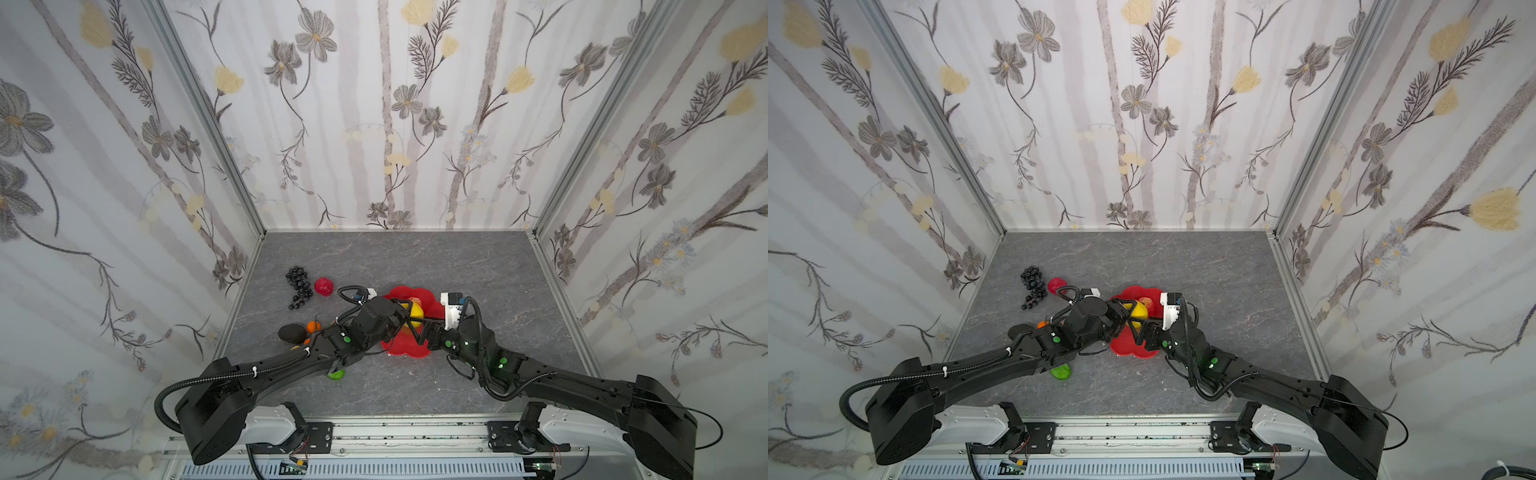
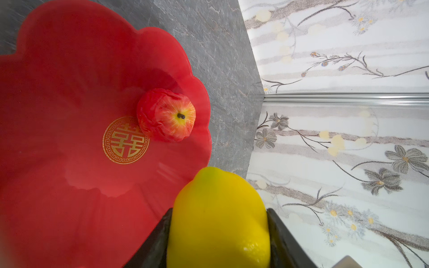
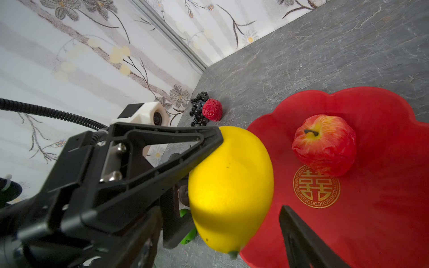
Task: Arrange fruit in a fruit bowl
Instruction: Place the fruit in the fruit bowl.
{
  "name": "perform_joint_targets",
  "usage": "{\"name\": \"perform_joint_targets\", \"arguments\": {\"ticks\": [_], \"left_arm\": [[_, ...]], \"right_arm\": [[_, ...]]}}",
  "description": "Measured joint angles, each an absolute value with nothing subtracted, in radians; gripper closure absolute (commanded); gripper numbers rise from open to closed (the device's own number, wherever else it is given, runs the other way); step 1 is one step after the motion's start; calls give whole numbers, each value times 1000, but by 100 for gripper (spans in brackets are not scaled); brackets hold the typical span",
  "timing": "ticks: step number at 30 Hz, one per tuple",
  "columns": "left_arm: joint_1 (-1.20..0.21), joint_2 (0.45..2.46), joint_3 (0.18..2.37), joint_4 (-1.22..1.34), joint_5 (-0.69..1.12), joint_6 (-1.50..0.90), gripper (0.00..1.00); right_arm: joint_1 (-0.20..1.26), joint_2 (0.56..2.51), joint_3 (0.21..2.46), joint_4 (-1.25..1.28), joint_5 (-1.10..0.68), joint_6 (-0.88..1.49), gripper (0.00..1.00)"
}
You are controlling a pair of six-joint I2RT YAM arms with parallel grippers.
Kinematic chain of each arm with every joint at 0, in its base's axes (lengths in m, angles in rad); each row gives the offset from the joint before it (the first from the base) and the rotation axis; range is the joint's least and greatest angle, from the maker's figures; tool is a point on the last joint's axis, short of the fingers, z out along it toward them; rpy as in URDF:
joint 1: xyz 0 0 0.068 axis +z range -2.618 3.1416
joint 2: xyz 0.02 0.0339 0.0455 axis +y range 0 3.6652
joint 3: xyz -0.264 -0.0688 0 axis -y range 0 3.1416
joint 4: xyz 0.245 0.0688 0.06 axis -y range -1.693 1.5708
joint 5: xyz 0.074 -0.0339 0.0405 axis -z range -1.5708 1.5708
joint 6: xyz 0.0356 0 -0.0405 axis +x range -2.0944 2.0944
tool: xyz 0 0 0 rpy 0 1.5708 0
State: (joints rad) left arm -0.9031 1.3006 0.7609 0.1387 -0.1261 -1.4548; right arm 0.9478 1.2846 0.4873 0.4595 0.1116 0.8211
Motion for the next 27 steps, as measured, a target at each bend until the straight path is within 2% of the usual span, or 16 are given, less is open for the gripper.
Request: {"name": "perform_joint_targets", "arguments": {"ticks": [5,16,27], "left_arm": [[-918,1301,767,146,-127,-1455,50],[-950,1296,785,145,-154,-1446,48],[-939,1226,789,81,-203,-1367,15]], "right_arm": [[948,1292,492,459,116,823,27],[947,1290,503,454,145,817,49],[947,1245,516,387,166,754,51]]}}
